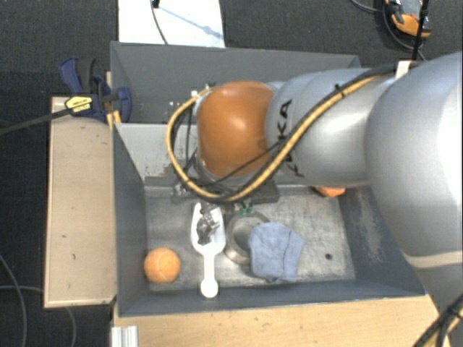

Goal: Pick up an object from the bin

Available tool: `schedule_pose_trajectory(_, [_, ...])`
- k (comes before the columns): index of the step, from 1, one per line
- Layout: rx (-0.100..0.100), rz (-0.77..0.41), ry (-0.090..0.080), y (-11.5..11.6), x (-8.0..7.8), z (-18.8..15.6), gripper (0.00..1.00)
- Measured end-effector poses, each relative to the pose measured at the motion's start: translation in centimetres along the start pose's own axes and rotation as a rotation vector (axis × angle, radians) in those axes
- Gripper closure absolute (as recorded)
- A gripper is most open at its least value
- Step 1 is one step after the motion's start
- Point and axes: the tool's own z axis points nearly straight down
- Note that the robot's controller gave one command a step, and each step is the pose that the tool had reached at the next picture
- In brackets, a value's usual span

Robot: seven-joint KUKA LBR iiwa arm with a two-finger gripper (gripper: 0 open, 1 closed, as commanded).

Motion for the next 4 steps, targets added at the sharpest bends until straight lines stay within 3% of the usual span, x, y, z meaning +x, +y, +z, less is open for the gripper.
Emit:
schedule_pose_trajectory(1, [-0.002, -0.303, 0.005, -1.4, 0.6, 3.6, 0.00])
schedule_pose_trajectory(2, [0.001, -0.479, -0.003, -4.9, -1.0, 5.2, 1.00])
schedule_pose_trajectory(4, [0.001, -0.468, -0.001, -4.9, -1.0, 5.2, 1.00])
